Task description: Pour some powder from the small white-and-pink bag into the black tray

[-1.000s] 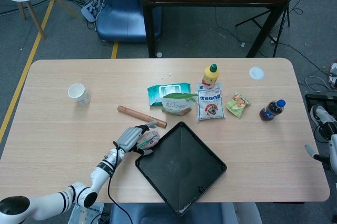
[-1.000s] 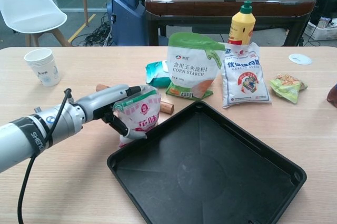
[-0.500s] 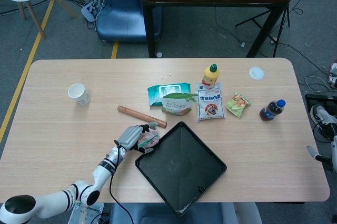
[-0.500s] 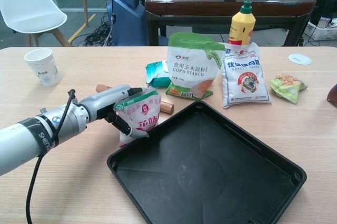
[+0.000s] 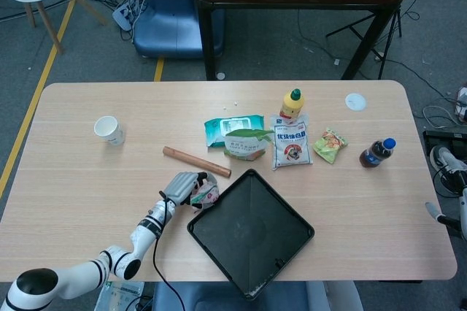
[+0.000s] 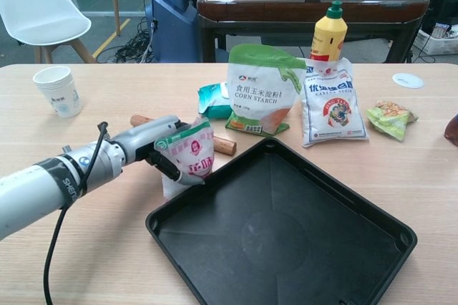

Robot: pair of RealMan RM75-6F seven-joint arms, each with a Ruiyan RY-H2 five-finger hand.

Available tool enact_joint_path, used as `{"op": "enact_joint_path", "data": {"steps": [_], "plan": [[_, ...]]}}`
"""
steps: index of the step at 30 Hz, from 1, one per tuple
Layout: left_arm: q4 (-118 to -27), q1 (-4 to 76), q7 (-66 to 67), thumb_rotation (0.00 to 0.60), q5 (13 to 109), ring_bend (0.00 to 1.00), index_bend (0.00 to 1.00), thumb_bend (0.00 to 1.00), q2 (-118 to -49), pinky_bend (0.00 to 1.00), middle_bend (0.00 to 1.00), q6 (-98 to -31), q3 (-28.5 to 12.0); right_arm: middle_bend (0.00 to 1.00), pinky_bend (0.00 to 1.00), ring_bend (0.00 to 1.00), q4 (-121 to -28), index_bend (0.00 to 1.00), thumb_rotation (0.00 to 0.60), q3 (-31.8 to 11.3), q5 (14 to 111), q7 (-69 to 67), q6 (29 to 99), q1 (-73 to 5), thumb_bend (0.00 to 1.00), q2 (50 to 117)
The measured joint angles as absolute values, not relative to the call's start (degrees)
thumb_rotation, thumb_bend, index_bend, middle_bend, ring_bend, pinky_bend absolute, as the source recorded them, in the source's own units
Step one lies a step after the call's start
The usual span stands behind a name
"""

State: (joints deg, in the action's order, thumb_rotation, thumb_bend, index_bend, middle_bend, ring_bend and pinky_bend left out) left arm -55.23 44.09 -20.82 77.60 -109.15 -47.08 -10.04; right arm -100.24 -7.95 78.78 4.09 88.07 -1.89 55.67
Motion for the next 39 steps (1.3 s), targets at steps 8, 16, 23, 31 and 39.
{"op": "enact_joint_path", "data": {"steps": [8, 16, 23, 31, 39], "plan": [[-53.21, 45.01, -20.47, 0.600, 78.51, 0.59, 0.51, 0.17, -108.43, 0.61, 0.66, -47.28, -9.86, 0.22, 0.12, 0.10, -100.00, 0.07, 0.600, -8.08, 79.52, 3.71, 88.20, -2.14, 0.16, 55.85], [-53.20, 44.87, -16.03, 0.600, 81.05, 0.60, 0.52, 0.17, -106.02, 0.63, 0.68, -51.74, -9.01, 0.22, 0.12, 0.10, -99.68, 0.07, 0.600, -8.19, 80.08, 3.34, 88.33, -2.33, 0.16, 56.13], [-54.95, 44.02, -5.02, 0.600, 83.97, 0.61, 0.52, 0.17, -104.43, 0.63, 0.69, -58.89, -8.18, 0.22, 0.12, 0.10, -99.19, 0.07, 0.600, -8.17, 80.74, 2.89, 88.40, -2.55, 0.16, 56.58], [-58.22, 42.31, 12.05, 0.600, 86.55, 0.62, 0.52, 0.17, -104.67, 0.63, 0.70, -66.74, -7.19, 0.22, 0.12, 0.10, -99.05, 0.07, 0.600, -7.98, 81.26, 2.47, 88.98, -2.22, 0.16, 56.60], [-60.25, 41.05, 26.58, 0.600, 89.52, 0.62, 0.51, 0.17, -106.69, 0.63, 0.70, -71.89, -5.66, 0.22, 0.12, 0.10, -98.86, 0.07, 0.600, -7.75, 81.64, 1.88, 89.54, -1.77, 0.16, 56.65]]}}
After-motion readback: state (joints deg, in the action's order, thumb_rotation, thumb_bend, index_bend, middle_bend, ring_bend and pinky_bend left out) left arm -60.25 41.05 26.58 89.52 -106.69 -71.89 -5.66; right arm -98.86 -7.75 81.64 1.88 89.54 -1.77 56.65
